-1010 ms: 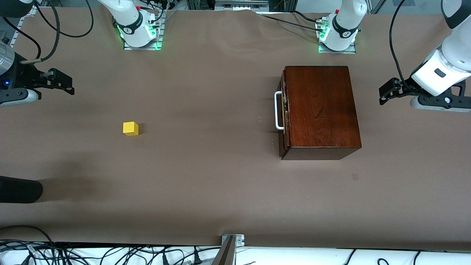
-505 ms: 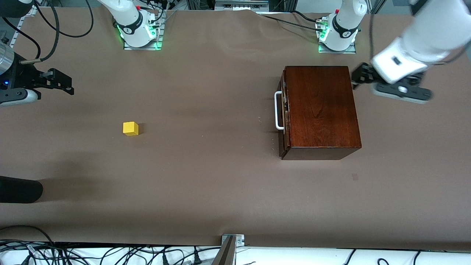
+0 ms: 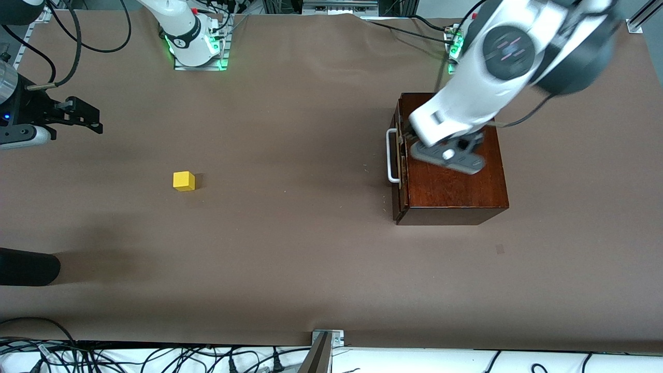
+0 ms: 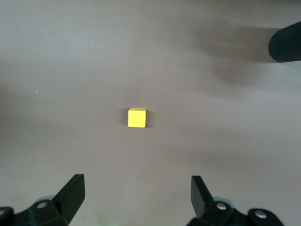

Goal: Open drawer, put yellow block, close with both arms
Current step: 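Move the left gripper to the white drawer handle of the wooden box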

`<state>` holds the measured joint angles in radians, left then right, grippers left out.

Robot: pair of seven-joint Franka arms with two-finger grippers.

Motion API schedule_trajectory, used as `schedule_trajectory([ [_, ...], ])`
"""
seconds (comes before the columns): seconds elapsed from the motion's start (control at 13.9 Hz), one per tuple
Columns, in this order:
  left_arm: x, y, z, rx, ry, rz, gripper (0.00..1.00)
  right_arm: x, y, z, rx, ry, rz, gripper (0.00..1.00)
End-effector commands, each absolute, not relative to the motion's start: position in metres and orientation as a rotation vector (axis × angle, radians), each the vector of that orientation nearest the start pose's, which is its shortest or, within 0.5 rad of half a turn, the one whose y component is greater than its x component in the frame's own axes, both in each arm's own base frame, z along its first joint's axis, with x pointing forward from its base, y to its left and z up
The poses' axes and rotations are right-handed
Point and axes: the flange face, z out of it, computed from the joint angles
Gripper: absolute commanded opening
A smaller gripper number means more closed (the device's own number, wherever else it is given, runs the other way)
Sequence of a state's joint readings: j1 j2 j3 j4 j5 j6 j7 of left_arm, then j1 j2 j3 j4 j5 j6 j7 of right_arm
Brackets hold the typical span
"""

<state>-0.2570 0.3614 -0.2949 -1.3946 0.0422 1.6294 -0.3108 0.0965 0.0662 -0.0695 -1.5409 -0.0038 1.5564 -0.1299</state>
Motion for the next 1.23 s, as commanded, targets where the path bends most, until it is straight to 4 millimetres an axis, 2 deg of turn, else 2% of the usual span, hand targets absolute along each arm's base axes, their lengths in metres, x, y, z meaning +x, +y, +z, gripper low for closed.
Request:
schedule_trajectory([
  [0.0,0.572,-0.357,0.47,-3.09,0.254,0.143,1.0,0.571,0.015,0.607,-3.125,-0.231,0.071,1.0],
  [0.14,0.561,-0.37,0.443,-3.064,0.158,0.188,1.0,0.57,0.015,0.606,-3.125,-0.231,0.074,1.0],
  [0.43,0.535,-0.373,0.386,-3.001,0.131,0.174,1.0,0.571,0.015,0.607,-3.125,-0.231,0.071,1.0],
  [0.58,0.515,-0.396,0.371,-2.949,0.092,0.119,1.0,0.57,0.015,0.606,-3.127,-0.231,0.074,1.0],
  [0.72,0.497,-0.407,0.351,-2.876,0.14,0.07,1.0,0.571,0.015,0.607,-3.127,-0.231,0.072,1.0],
  [0.94,0.484,-0.418,0.34,-2.864,0.093,0.066,1.0,0.57,0.015,0.606,-3.125,-0.231,0.074,1.0],
  [1.15,0.481,-0.415,0.331,-2.83,0.119,0.054,1.0,0.571,0.015,0.607,-3.127,-0.231,0.072,1.0],
])
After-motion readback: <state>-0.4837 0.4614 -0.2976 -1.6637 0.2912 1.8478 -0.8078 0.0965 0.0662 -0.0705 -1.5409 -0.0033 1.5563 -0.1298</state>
